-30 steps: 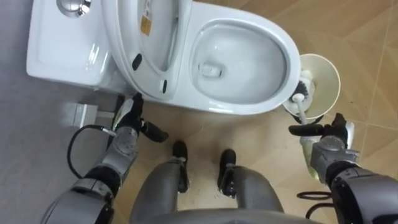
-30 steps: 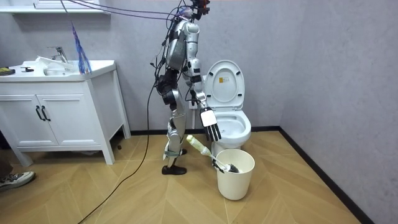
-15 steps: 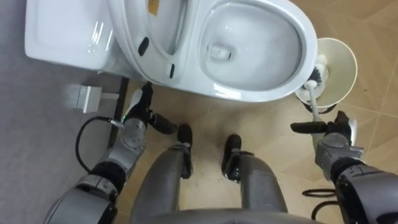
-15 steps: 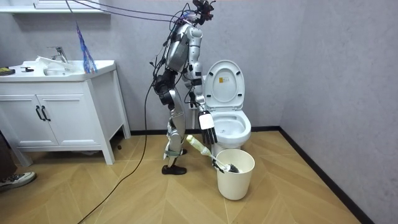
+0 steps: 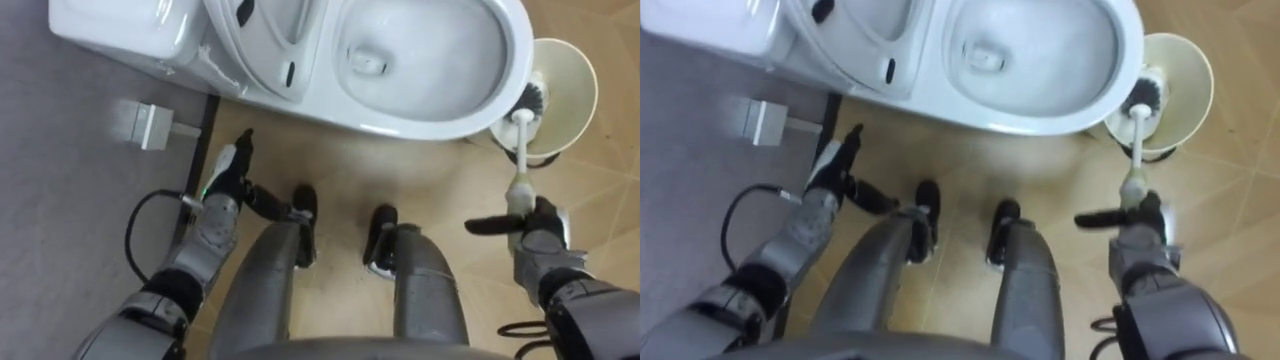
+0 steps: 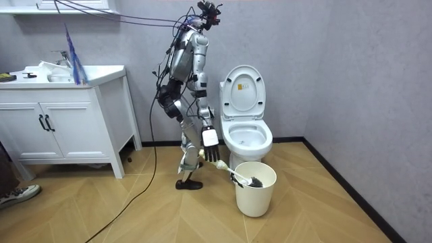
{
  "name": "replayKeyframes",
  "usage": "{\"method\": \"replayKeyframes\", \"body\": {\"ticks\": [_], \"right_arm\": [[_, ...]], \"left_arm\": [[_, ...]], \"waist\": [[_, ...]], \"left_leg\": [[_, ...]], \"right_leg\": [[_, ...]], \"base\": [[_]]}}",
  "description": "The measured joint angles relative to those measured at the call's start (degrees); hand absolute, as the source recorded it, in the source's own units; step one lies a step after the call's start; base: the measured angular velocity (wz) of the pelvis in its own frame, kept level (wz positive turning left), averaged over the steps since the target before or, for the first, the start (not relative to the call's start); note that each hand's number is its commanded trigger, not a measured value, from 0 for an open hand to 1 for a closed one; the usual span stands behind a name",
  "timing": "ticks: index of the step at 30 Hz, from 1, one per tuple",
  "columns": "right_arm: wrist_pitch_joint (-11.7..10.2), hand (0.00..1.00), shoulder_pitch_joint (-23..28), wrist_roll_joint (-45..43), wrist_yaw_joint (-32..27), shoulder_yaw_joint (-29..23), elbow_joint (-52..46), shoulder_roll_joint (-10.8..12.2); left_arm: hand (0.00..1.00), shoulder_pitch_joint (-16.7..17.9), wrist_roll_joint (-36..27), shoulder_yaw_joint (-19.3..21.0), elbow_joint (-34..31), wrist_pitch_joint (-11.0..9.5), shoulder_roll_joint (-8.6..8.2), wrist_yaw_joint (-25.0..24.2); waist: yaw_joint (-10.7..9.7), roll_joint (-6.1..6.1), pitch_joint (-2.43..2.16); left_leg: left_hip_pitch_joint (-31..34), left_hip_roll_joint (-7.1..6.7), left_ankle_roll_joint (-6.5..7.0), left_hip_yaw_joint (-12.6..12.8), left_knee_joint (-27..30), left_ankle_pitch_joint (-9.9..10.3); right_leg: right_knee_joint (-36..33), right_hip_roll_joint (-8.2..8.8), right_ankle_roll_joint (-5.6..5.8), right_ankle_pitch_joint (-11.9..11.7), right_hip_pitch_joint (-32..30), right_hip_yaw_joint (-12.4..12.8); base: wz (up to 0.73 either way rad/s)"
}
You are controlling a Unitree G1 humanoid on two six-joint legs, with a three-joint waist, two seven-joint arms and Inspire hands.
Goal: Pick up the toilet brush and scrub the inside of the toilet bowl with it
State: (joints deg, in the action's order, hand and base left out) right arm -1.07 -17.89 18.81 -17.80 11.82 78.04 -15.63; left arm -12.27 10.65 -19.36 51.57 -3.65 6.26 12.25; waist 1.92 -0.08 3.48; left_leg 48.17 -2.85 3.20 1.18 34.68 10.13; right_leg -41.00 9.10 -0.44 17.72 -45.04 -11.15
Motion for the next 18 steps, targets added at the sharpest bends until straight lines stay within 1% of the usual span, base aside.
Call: {"method": "replayKeyframes", "body": {"ticks": [3,7,12,16,18], "right_arm": [[-0.01,0.00,0.08,0.79,1.04,0.45,0.01,-0.34],[-0.05,0.00,-0.08,1.07,1.97,0.49,-0.02,-0.71],[-0.35,0.00,-0.23,1.93,2.38,0.48,-0.07,-1.38],[-0.60,0.00,-0.62,3.38,2.29,0.48,-0.18,-2.15],[-0.66,0.00,-0.87,3.38,1.74,0.48,-0.38,-2.83]], "left_arm": [[0.00,0.66,0.00,0.00,-1.32,0.76,-0.01,0.00],[0.00,0.41,-0.72,-0.12,-2.37,0.92,-0.11,0.02],[0.00,0.48,-3.81,-0.09,-5.23,1.10,-0.11,0.03],[0.00,0.63,-3.84,-0.04,-7.43,1.11,0.02,0.03],[0.00,0.87,-3.83,-0.23,-9.27,1.12,0.06,0.04]], "waist": [[-0.01,0.09,-0.03],[-0.09,0.17,-0.08],[-0.04,0.16,-0.09],[0.10,0.19,-0.17],[0.13,0.20,-0.18]], "left_leg": [[1.65,-0.05,-0.05,-0.10,2.27,0.20],[4.19,-0.13,-0.14,-0.01,5.06,0.40],[8.42,0.01,-0.43,0.19,11.49,2.26],[11.64,0.25,-0.62,0.42,14.32,2.63],[13.81,0.42,-0.65,0.48,17.07,3.38]], "right_leg": [[-2.61,0.37,-0.29,0.51,-1.68,0.00],[-5.80,0.72,-0.60,1.12,-4.34,0.37],[-12.24,1.08,-1.06,3.12,-8.62,1.32],[-15.07,1.02,-1.43,3.49,-11.98,1.77],[-17.49,1.16,-1.77,4.03,-14.03,1.85]], "base": [[0.04],[0.01],[-0.01],[-0.04],[-0.03]]}}
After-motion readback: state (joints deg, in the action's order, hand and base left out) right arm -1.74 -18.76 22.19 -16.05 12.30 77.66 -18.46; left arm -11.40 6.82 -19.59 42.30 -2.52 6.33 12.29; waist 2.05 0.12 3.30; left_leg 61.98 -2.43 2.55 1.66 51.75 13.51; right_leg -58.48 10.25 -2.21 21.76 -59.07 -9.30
